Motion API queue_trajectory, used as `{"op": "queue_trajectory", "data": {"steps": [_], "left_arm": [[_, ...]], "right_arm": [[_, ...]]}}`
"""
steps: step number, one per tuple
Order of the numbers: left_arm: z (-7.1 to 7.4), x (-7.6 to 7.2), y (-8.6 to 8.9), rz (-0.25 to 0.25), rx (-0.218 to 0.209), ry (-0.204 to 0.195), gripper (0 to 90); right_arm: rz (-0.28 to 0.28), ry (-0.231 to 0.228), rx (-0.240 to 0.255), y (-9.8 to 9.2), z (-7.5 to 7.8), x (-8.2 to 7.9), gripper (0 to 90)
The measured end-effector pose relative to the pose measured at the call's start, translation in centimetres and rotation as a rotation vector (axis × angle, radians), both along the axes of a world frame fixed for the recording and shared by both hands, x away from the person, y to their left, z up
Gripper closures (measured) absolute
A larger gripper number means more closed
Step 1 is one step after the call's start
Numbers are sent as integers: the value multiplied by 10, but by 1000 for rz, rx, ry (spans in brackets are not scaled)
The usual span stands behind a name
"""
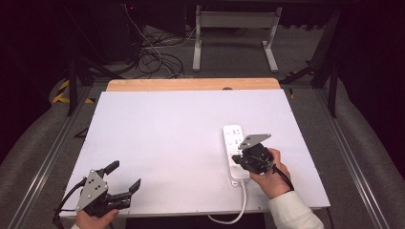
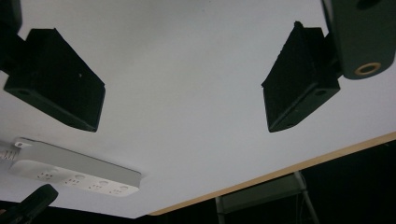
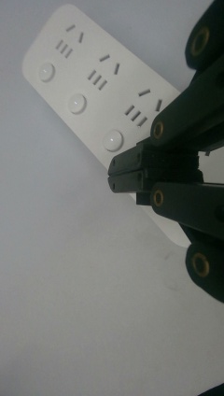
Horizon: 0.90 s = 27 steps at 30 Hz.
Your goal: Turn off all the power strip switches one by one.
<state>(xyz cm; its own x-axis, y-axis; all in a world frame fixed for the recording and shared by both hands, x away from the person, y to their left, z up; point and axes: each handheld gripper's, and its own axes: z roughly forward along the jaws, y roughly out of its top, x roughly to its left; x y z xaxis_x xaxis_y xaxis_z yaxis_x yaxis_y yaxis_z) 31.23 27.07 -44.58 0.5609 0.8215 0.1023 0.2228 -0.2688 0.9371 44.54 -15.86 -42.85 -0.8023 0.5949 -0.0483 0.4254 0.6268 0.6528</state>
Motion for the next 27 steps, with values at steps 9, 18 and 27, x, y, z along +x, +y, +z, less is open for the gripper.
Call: {"op": "queue_trajectory", "data": {"steps": [9,18,27], "left_arm": [[0,0,0,-3,12,-5,136],[0,0,1,-4,5,-3,136],[0,0,1,-2,6,0,136]], "right_arm": [[-10,-26,43,-3,14,7,900],[-22,-17,17,3,9,19,900],[-27,1,-5,6,-1,28,900]]}}
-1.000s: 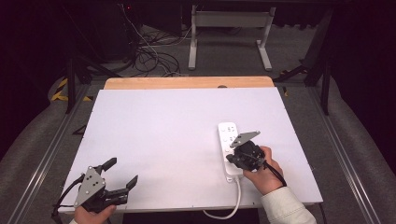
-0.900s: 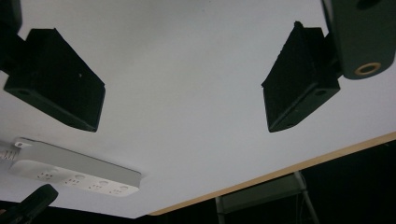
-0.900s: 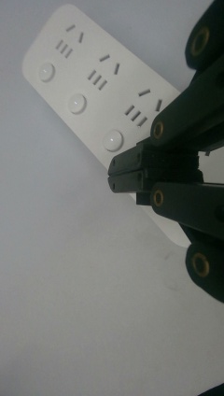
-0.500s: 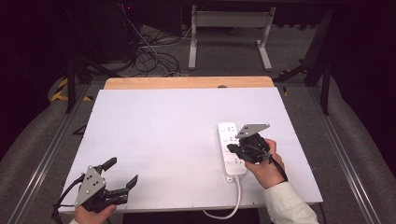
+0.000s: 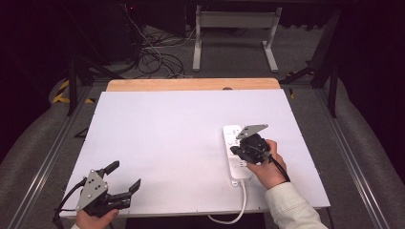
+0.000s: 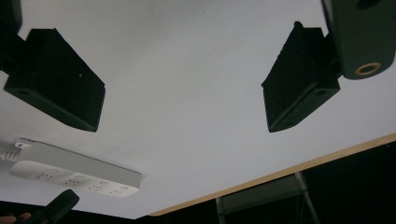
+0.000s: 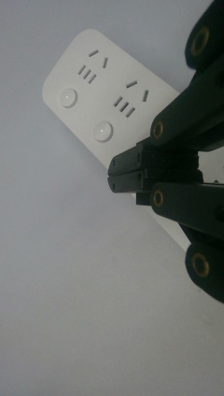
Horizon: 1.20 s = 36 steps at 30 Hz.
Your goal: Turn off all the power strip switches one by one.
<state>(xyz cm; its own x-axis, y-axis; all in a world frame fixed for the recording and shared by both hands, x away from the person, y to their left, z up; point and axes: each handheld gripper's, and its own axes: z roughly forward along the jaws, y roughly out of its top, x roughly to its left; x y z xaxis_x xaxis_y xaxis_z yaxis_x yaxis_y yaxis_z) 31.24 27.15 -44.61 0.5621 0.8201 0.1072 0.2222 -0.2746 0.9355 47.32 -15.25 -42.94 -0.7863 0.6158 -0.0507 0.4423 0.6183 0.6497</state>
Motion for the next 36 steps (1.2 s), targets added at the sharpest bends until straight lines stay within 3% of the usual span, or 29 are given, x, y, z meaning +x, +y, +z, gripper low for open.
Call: {"op": "queue_trajectory", "data": {"steps": [19,36], "left_arm": [[0,0,0,5,3,-1,138],[0,-1,0,9,-7,-2,138]], "right_arm": [[-17,22,-10,2,-15,10,900],[-21,45,8,1,-19,11,900]]}}
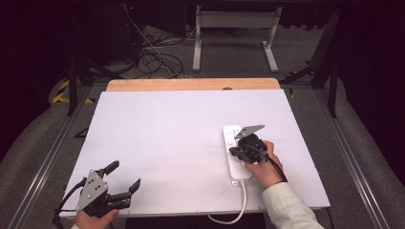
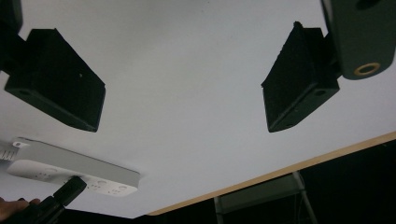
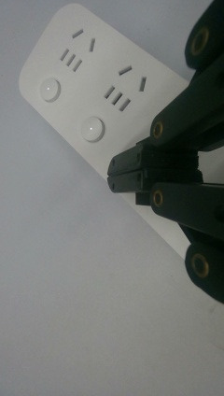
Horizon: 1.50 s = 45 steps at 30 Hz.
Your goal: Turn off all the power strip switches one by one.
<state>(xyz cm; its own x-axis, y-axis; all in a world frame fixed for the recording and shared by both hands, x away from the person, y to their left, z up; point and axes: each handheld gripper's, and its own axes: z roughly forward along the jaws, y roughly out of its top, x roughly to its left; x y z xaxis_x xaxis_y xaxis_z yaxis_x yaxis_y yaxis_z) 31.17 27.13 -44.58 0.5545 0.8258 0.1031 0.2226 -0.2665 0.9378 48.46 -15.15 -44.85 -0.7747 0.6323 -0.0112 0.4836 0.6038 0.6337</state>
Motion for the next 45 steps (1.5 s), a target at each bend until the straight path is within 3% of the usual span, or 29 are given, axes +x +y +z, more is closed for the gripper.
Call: {"op": "queue_trajectory", "data": {"steps": [29,35,45], "left_arm": [[0,0,0,-1,5,0,138],[-1,1,0,2,-1,3,138],[-1,1,-1,1,-4,5,138]], "right_arm": [[-6,-20,-45,5,1,-3,900],[2,-68,18,1,12,-7,900],[-12,-82,52,-3,20,-3,900]]}}
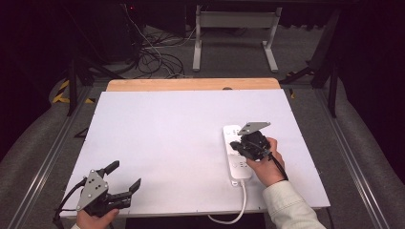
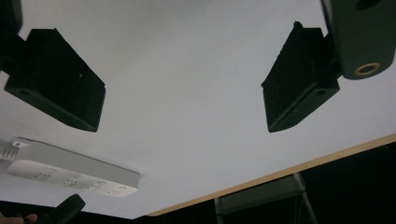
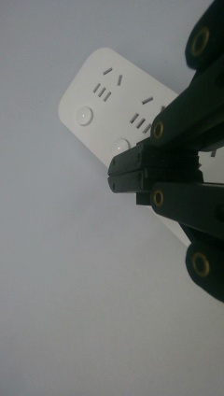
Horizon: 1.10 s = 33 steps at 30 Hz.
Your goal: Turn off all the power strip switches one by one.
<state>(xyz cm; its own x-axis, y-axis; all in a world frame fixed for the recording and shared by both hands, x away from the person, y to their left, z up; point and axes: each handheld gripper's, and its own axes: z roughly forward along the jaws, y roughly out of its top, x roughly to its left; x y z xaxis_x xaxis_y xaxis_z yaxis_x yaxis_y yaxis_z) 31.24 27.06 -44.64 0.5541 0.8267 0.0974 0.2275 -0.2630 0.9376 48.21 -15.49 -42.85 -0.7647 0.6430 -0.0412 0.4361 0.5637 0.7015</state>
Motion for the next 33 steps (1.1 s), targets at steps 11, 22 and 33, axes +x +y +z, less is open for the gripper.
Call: {"op": "queue_trajectory", "data": {"steps": [11,22,33], "left_arm": [[0,0,0,-5,5,-1,138],[0,1,0,-4,1,0,138],[0,1,1,-4,1,-2,138]], "right_arm": [[-32,-10,22,4,3,15,900],[-56,19,-14,9,-9,31,900],[-63,35,-41,12,-15,36,900]]}}
